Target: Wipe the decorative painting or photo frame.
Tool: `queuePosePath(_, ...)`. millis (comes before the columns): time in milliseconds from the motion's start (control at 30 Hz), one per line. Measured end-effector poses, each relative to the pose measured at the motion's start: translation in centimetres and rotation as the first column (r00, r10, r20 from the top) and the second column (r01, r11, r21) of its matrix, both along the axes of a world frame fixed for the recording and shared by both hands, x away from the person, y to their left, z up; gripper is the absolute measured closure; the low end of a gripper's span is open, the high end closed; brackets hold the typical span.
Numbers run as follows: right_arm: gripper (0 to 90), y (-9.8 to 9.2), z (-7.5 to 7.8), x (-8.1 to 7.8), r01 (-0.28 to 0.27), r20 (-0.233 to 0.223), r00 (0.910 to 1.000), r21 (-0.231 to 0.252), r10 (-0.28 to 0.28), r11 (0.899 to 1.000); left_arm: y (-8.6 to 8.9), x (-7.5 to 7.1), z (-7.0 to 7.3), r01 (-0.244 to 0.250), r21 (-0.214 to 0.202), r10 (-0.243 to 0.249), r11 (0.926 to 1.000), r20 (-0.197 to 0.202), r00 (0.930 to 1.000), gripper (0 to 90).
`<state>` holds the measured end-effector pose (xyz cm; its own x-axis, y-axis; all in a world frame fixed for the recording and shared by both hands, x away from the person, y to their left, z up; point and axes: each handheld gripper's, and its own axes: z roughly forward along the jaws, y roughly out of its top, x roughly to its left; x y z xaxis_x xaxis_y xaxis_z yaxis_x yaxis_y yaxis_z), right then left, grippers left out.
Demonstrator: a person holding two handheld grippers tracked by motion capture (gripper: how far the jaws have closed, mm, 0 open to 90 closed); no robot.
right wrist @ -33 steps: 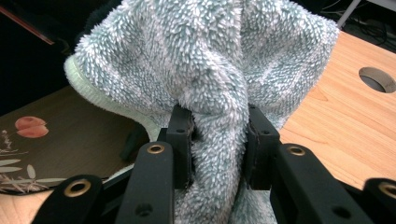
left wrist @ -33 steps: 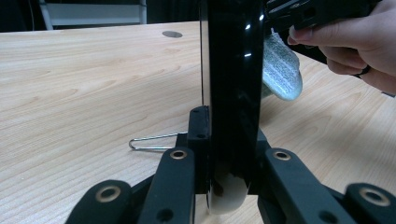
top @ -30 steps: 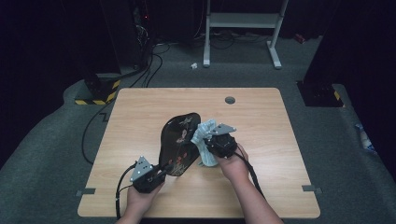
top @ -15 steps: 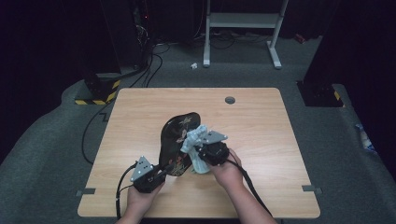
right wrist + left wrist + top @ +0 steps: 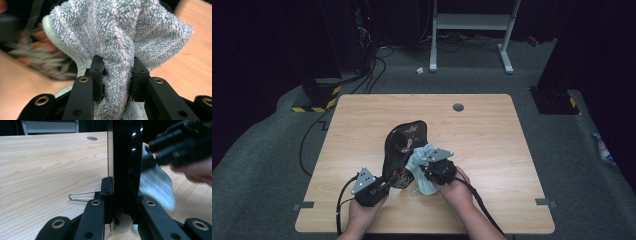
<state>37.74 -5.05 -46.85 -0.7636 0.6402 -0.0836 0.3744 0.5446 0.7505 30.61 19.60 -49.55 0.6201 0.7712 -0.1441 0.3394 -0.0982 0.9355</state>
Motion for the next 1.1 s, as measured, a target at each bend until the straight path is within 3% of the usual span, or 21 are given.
queuePosePath(100, 68.4, 0.3, 0.5, -0.4, 0.004, 0.024, 0.9997, 0.017, -0.005, 1.000, 0.0, 0.0, 0.0, 0.001, 0.004, -0.001, 1.0000, -0.002, 1.0000, 79.9)
queuePosePath(367, 68.4, -1.1, 4.8, 2.6, 0.072, 0.088, 0.9929, 0.095, -0.081, 0.993, 0.0, 0.0, 0.1, 0.003, 0.008, -0.003, 1.0000, -0.001, 1.0000, 79.8)
queuePosePath(467, 68.5, -1.8, 5.3, 4.1, 0.105, 0.086, 0.9897, 0.108, -0.114, 0.989, 0.0, 0.0, 0.1, 0.002, 0.013, -0.002, 0.9999, 0.001, 1.0000, 79.7)
queuePosePath(567, 68.6, -2.5, 4.9, 5.1, 0.140, 0.062, 0.9870, 0.118, -0.148, 0.983, -0.1, 0.0, 0.1, 0.001, 0.013, -0.001, 0.9999, 0.001, 1.0000, 79.7)
queuePosePath(667, 68.8, -2.7, 4.0, 5.1, 0.146, 0.055, 0.9871, 0.086, -0.151, 0.986, 0.0, 0.0, 0.1, 0.002, 0.016, -0.002, 0.9999, 0.003, 1.0000, 79.7)
queuePosePath(1100, 68.7, -1.0, -1.5, 2.1, 0.066, -0.013, 0.9977, -0.030, -0.066, 0.997, -0.2, 0.0, 0.1, -0.009, 0.008, 0.009, 0.9999, -0.004, 0.9999, 79.8)
